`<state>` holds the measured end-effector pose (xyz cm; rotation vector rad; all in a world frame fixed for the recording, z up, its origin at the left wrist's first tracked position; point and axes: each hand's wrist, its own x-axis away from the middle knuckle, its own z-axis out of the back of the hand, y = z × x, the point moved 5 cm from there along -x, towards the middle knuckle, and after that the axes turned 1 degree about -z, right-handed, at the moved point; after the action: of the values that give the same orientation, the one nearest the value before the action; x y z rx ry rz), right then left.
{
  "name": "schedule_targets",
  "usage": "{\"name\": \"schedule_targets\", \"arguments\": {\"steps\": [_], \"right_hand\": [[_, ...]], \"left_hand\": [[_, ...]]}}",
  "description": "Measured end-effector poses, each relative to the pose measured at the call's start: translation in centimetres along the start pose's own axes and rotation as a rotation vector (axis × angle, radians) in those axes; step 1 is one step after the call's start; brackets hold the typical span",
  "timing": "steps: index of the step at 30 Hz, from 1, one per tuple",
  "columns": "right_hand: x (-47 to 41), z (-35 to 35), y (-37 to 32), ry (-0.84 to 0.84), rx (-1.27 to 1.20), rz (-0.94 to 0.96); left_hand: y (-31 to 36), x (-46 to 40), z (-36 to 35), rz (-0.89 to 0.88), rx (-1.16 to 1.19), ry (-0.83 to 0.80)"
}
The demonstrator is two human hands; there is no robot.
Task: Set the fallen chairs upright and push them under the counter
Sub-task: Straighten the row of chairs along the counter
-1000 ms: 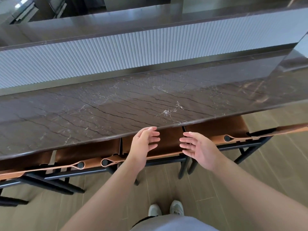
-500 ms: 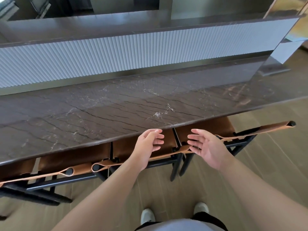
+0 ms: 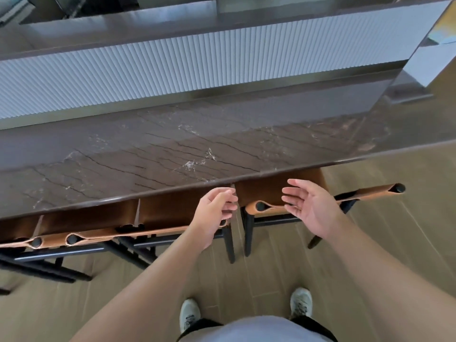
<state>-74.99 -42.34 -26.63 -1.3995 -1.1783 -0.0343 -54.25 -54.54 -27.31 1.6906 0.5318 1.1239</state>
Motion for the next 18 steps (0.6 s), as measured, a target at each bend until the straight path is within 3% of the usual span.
{"name": "schedule_targets", "arguments": {"steps": [6, 12, 18], "right_hand": [[-1.7, 7.4, -3.6, -0.039, 0.089, -0.071], [-2.6, 9.4, -5.5, -0.119, 0.112, -0.098], [-2.7, 9.7, -5.2, -0.083, 0.165, -0.119]], "left_hand": [[-0.8, 0.0, -8.6, -0.017, 0.047, 0.092], [-1.5, 0.7, -11.3, 0.013, 0.032, 0.187], [-1.9, -0.2, -10.9, -0.035, -0.401, 0.21]]}}
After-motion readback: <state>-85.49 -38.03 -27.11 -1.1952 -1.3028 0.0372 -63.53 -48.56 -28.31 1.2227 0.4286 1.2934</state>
